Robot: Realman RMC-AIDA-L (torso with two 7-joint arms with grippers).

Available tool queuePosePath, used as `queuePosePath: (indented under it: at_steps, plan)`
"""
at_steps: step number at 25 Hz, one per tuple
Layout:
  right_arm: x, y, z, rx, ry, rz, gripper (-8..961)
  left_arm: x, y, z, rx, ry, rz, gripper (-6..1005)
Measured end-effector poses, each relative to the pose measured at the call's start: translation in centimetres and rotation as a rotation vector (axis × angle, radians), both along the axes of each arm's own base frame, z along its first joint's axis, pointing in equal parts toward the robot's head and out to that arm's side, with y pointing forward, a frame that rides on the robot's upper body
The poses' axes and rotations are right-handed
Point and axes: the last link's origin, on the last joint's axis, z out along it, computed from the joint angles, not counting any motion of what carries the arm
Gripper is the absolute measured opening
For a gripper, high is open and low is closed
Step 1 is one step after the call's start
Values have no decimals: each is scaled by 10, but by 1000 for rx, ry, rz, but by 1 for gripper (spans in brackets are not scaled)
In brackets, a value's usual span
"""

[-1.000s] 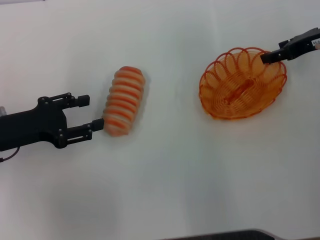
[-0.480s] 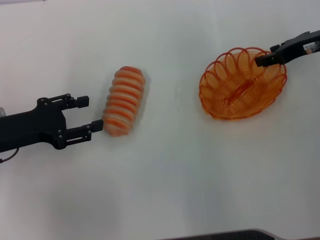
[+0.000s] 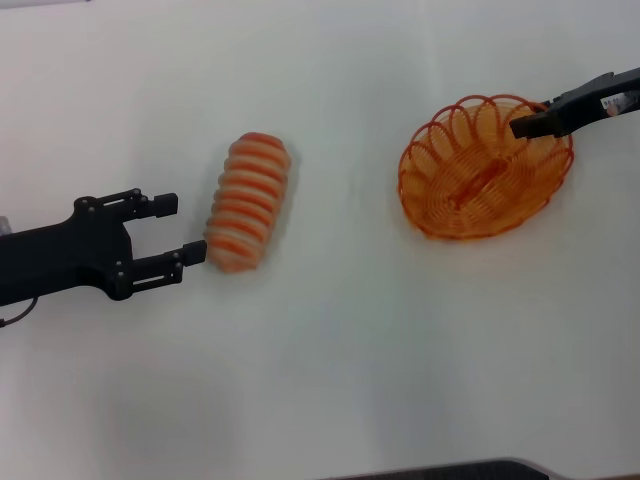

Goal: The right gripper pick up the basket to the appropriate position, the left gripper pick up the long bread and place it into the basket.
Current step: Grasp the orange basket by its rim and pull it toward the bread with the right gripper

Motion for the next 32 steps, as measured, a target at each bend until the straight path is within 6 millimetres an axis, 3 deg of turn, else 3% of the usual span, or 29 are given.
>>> queuePosePath:
  at_steps: [6, 11, 17, 32]
  plan:
    - [1, 0, 1, 8, 1, -1, 392, 0, 0, 0, -2, 1, 1, 716]
    - [1, 0, 2, 12, 0, -1, 218, 0, 0, 0, 0, 1, 1, 715]
    - [1, -1, 2, 1, 1, 0, 117, 0, 0, 1, 1, 2, 1, 716]
    - [-4, -2, 9, 11, 73, -10, 74, 1, 4, 4, 6, 9, -6, 715]
